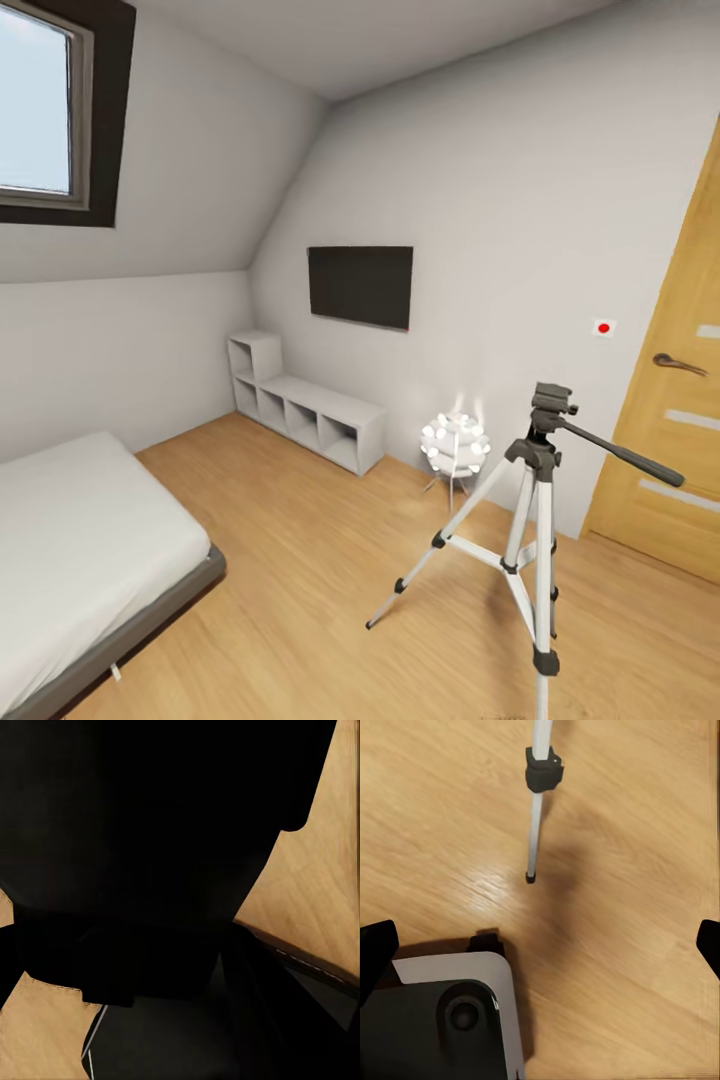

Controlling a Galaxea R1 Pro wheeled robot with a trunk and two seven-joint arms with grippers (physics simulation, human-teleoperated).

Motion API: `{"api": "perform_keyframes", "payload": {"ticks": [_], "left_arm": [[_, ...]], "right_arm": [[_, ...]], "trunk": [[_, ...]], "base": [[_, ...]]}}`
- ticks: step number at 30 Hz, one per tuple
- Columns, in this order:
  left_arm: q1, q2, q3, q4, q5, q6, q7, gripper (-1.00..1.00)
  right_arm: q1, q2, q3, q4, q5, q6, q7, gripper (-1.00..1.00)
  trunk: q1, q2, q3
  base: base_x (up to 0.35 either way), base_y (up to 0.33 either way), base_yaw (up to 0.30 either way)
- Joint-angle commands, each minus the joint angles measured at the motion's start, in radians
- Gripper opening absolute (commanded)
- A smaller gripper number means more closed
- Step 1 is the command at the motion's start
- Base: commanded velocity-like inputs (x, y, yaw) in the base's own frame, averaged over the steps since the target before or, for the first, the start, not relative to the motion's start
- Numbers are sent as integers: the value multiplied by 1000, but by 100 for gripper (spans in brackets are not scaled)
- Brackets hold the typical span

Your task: Attach the digital camera to the camera tripod in the bedroom.

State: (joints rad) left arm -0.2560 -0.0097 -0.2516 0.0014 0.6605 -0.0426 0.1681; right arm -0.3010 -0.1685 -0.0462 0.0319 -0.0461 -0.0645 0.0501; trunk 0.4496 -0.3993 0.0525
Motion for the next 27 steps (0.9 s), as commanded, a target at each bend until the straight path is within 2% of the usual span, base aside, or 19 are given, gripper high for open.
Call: {"api": "perform_keyframes", "payload": {"ticks": [1,27], "left_arm": [[0,0,-9,0,6,-2,2,-100],[0,1,-9,0,8,0,3,-100]], "right_arm": [[-1,0,-4,3,-5,-6,5,100],[-1,0,-4,3,-3,-6,5,100]], "trunk": [[0,-1,0],[0,-1,0]], "base": [[30,20,-295],[3,2,-295]]}}
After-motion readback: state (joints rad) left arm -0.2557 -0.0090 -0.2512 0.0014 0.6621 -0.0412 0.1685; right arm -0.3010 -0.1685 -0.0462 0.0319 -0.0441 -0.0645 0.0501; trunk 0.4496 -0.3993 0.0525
